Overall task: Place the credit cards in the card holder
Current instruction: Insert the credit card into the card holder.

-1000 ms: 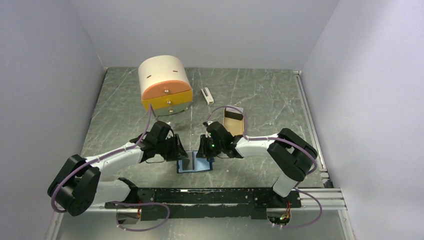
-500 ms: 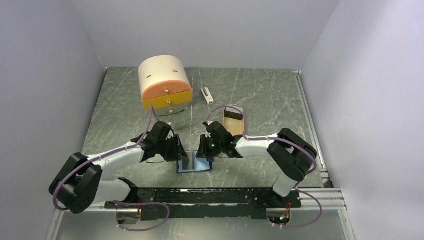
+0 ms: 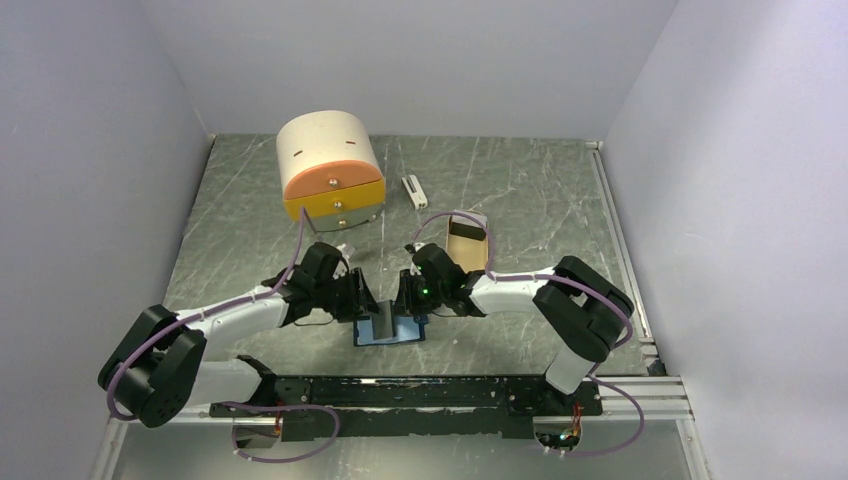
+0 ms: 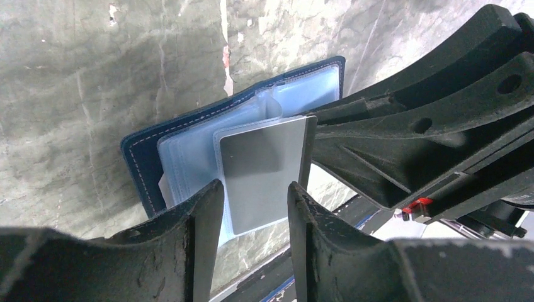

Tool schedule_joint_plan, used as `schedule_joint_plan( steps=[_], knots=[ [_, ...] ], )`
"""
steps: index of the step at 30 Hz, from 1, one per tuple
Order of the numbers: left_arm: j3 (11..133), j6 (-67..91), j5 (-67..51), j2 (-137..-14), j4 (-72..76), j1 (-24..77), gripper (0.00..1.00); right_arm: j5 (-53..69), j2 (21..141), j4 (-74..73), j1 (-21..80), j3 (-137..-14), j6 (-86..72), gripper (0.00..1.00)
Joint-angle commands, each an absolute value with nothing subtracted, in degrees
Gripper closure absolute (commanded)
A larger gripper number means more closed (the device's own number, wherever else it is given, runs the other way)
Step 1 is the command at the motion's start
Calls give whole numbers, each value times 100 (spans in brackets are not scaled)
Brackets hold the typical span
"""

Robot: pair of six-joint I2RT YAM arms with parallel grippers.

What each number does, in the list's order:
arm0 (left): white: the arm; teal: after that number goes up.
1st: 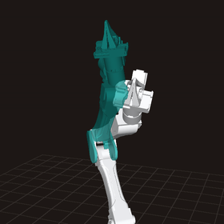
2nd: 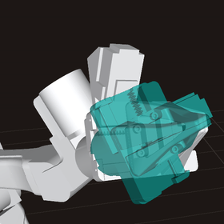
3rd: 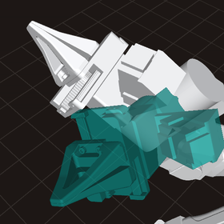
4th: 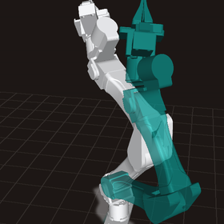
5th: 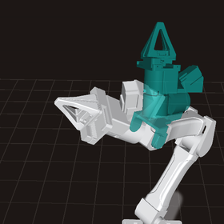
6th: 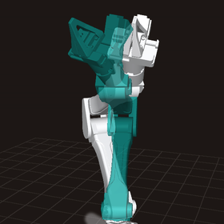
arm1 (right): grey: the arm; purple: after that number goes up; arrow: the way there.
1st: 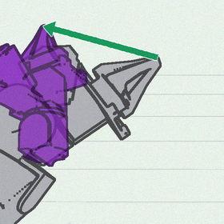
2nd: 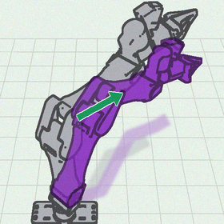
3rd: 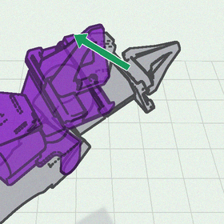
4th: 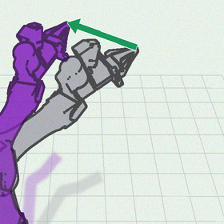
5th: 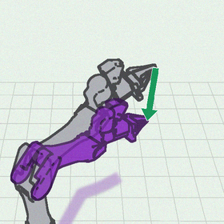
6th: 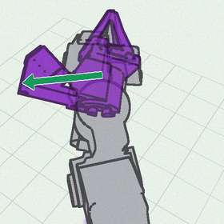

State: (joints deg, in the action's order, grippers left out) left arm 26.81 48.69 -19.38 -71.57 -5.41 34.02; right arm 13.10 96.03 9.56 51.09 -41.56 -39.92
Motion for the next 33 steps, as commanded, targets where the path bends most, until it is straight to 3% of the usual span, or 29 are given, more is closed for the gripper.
schedule_joint_plan(
  steps=[1,5,13,21,33],
  knots=[
    [2582,4975,-2186,-7108,-119,3437,53,1223,9729,711,5156,-4026,-3962,80],
    [2473,5004,-2179,-7177,17,3439,53,1044,9577,530,5140,-4031,-3942,80],
    [2320,5054,-2170,-7185,218,3442,53,672,8924,335,5121,-3867,-4020,70],
    [2290,5060,-2126,-7149,225,3442,53,923,8537,639,5153,-3721,-4193,72],
    [2305,5087,-2144,-7116,238,3437,53,984,9090,715,5342,-3880,-4212,79]
  ],
)
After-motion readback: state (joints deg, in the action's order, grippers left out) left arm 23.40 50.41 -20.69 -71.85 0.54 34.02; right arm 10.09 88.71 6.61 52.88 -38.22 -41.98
